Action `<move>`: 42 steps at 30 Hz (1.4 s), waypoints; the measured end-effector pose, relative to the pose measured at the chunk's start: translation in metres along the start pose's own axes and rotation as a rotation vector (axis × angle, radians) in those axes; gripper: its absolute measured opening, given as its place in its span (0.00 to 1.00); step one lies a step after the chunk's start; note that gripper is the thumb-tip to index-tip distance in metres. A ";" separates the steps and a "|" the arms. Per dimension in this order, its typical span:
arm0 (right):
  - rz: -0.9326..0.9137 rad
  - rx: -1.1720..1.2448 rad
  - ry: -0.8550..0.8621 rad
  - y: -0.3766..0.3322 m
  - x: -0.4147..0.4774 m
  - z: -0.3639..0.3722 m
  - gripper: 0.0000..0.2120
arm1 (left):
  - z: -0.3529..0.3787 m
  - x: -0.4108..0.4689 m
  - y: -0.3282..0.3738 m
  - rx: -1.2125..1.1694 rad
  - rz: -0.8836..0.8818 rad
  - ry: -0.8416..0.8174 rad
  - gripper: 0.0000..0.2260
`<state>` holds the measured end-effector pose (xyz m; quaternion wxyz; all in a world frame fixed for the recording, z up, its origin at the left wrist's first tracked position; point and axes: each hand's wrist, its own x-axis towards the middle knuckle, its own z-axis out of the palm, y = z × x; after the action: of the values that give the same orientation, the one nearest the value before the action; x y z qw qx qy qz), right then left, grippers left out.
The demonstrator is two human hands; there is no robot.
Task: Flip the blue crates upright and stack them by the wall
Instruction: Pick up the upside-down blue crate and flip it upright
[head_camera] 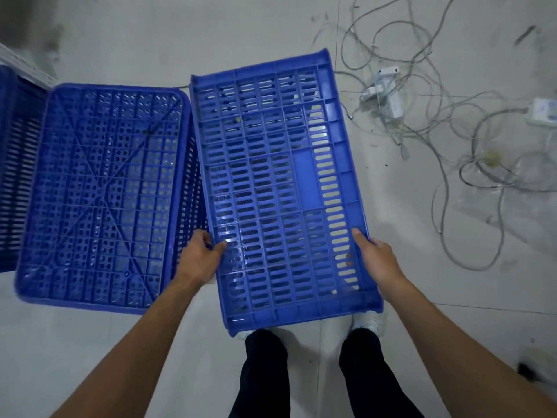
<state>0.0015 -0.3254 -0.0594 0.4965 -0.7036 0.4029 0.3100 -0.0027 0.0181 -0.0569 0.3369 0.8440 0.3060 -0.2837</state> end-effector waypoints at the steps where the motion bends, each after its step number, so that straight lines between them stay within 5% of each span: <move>1: 0.005 0.013 0.001 0.003 0.003 -0.003 0.23 | 0.004 0.000 0.001 -0.003 -0.003 -0.006 0.11; 12: 0.115 0.150 0.096 0.041 0.004 -0.072 0.21 | 0.065 -0.022 0.046 -0.106 0.063 -0.097 0.07; 18: 0.140 0.224 0.098 0.059 -0.002 -0.107 0.22 | 0.089 -0.057 0.053 -0.053 0.180 -0.253 0.22; 23: 0.135 0.244 0.089 0.066 -0.005 -0.121 0.24 | 0.103 -0.067 0.068 0.041 0.220 -0.230 0.24; 29: 0.030 0.220 0.056 0.072 -0.004 -0.123 0.23 | 0.101 -0.055 0.078 0.097 0.202 -0.214 0.24; 34: -0.009 0.077 0.224 0.075 -0.015 -0.110 0.21 | 0.098 -0.044 0.078 0.181 0.186 -0.214 0.24; 42: -0.233 -0.063 0.281 0.058 -0.059 -0.085 0.26 | 0.107 -0.040 0.058 0.553 0.149 -0.143 0.24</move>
<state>-0.0748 -0.4019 -0.0096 0.4454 -0.7972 0.3741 0.1613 -0.0165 -0.1083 -0.0717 0.1345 0.9019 0.1300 -0.3894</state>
